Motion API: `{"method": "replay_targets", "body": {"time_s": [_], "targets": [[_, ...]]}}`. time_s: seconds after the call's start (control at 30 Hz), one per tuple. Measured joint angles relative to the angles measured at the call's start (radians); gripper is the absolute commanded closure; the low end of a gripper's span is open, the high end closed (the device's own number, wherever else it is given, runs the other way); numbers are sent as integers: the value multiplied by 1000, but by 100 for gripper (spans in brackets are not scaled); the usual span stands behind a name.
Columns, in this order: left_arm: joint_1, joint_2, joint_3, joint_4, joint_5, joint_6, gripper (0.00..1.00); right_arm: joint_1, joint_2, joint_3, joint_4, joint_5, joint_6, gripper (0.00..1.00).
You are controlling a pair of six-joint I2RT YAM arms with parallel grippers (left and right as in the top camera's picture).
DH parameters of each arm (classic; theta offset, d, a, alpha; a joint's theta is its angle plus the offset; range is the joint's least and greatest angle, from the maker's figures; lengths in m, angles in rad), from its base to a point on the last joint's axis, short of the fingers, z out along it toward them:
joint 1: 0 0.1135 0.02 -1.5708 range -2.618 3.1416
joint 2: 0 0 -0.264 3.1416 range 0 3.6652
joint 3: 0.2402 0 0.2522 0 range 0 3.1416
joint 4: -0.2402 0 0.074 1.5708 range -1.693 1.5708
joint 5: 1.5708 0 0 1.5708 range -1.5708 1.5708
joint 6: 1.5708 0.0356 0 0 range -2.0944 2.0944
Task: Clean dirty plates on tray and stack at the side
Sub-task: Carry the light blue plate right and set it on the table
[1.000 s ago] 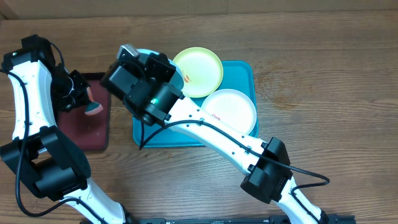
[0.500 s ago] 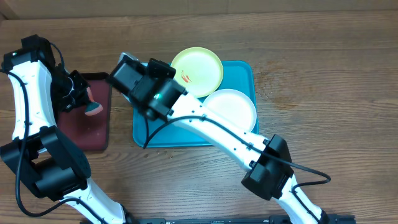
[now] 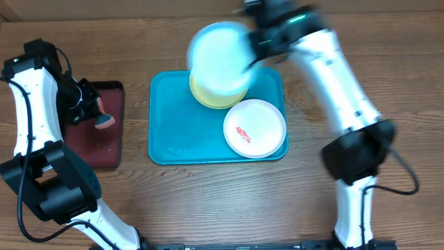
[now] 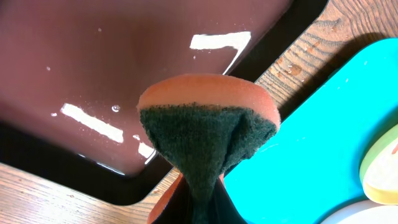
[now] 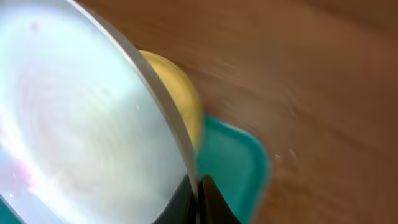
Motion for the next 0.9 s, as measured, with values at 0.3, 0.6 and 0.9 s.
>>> {"method": "replay_targets", "body": {"time_s": [0.3, 0.6, 0.9], "targets": [[0, 0, 0, 16, 0, 0, 96, -464, 10, -174, -31, -201, 71, 96], [0, 0, 0, 16, 0, 0, 96, -638, 15, -476, 177, -207, 116, 96], [0, 0, 0, 17, 0, 0, 96, -646, 24, -580, 246, -190, 154, 72]]}}
